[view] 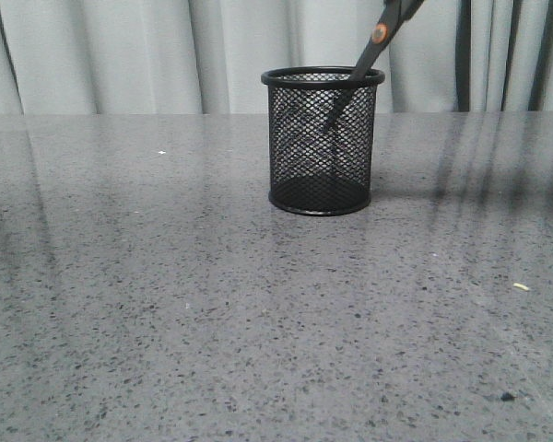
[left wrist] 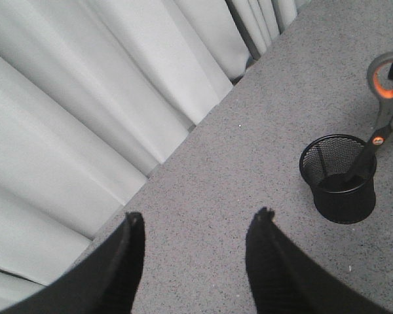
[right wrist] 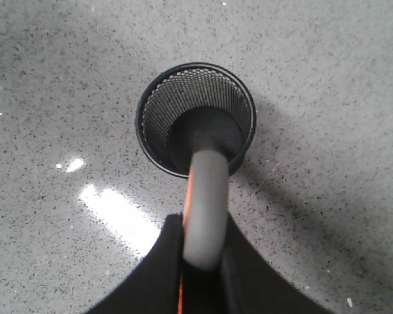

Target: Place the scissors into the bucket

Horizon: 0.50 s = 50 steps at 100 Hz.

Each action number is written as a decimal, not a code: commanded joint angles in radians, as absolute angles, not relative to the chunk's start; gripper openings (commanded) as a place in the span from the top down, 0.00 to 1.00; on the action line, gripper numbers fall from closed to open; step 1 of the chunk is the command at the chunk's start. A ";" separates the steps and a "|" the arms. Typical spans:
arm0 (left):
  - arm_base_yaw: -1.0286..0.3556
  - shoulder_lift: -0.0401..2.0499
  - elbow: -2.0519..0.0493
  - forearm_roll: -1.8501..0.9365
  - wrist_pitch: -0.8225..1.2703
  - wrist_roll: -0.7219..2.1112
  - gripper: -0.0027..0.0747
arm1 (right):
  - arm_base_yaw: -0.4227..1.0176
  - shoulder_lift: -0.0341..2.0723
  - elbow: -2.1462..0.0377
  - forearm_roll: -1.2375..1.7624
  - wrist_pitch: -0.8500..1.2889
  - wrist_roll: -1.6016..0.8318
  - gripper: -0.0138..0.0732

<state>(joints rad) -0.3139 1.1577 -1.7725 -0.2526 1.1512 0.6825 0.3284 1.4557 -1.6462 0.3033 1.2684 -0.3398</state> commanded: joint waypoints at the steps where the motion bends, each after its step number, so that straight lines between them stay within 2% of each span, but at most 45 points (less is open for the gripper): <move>1: -0.312 1.141 -1.800 -0.281 1.084 0.668 0.55 | 0.330 1.454 -1.668 0.345 1.294 -0.357 0.90; 12: -0.312 1.141 -1.800 -0.281 1.084 0.668 0.55 | 0.330 1.477 -1.668 0.372 1.294 -0.386 0.82; 29: -0.312 1.141 -1.800 -0.281 1.084 0.668 0.55 | 0.330 1.490 -1.670 0.383 1.275 -0.394 0.52; 34: -0.312 1.141 -1.800 -0.281 1.084 0.668 0.55 | 0.330 1.490 -1.680 0.376 1.275 -0.394 0.46; 50: -0.312 1.141 -1.800 -0.281 1.088 0.668 0.55 | 0.330 1.486 -1.775 0.320 1.293 -0.388 0.45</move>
